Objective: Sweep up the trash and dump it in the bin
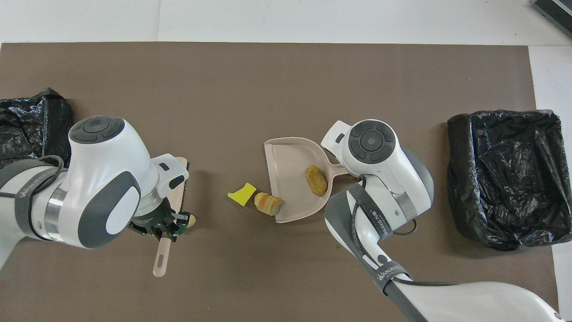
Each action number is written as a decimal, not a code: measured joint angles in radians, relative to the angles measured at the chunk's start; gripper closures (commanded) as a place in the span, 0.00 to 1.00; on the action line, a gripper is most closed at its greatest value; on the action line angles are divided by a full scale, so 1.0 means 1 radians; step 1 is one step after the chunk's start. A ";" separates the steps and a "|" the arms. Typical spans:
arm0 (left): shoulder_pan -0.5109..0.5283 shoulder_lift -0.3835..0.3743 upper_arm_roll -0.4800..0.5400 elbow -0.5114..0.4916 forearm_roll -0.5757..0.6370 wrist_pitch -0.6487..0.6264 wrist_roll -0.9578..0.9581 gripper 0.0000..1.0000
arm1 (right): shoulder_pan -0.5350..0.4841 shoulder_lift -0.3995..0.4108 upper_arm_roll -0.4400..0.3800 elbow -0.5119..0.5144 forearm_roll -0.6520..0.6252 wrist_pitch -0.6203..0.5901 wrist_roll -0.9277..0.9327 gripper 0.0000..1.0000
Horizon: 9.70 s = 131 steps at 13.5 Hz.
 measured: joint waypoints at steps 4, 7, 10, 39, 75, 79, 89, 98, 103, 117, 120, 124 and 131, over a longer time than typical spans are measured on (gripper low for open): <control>0.000 -0.145 -0.007 -0.240 0.017 0.122 -0.365 1.00 | -0.002 0.003 0.000 0.000 0.000 0.010 -0.015 1.00; -0.004 -0.236 -0.012 -0.409 0.017 0.261 -0.526 1.00 | -0.002 0.003 0.000 0.000 0.000 0.010 -0.015 1.00; -0.047 -0.232 -0.021 -0.451 0.003 0.374 -0.536 1.00 | -0.002 0.003 0.000 0.000 0.000 0.010 -0.015 1.00; -0.409 0.157 -0.005 0.034 -0.365 0.837 -0.453 1.00 | -0.003 0.003 0.000 -0.002 0.001 0.010 -0.015 1.00; -0.360 -0.033 -0.024 -0.138 -0.183 0.392 -0.317 1.00 | -0.100 -0.028 -0.002 0.013 0.201 0.010 -0.015 1.00; -0.478 -0.103 -0.033 -0.237 -0.184 0.435 -0.435 1.00 | -0.202 -0.112 -0.006 0.031 0.205 -0.055 -0.015 1.00; -0.594 -0.090 -0.031 -0.363 -0.207 0.667 -0.515 1.00 | -0.693 -0.167 -0.020 0.172 0.204 -0.304 -0.254 1.00; -0.528 -0.087 -0.012 -0.333 -0.216 0.627 -0.494 0.00 | -0.872 -0.166 -0.015 0.201 -0.258 -0.232 -0.509 1.00; -0.361 -0.089 -0.003 -0.215 -0.181 0.545 -0.488 0.00 | -0.776 -0.162 0.001 0.173 -0.504 -0.210 -0.499 1.00; 0.159 0.008 0.004 0.185 -0.007 0.258 0.277 0.00 | -0.570 -0.219 0.003 0.176 -0.753 -0.367 -0.424 1.00; 0.223 0.007 0.005 0.250 0.024 0.181 0.348 0.00 | -0.516 -0.272 0.004 0.213 -0.743 -0.471 -0.419 1.00; 0.244 0.007 0.003 0.352 0.071 0.085 0.352 0.00 | -0.412 -0.304 0.008 0.291 -0.591 -0.689 -0.171 1.00; 0.245 0.007 0.001 0.469 0.090 -0.001 0.352 0.00 | -0.238 -0.264 0.030 0.292 -0.165 -0.737 0.641 1.00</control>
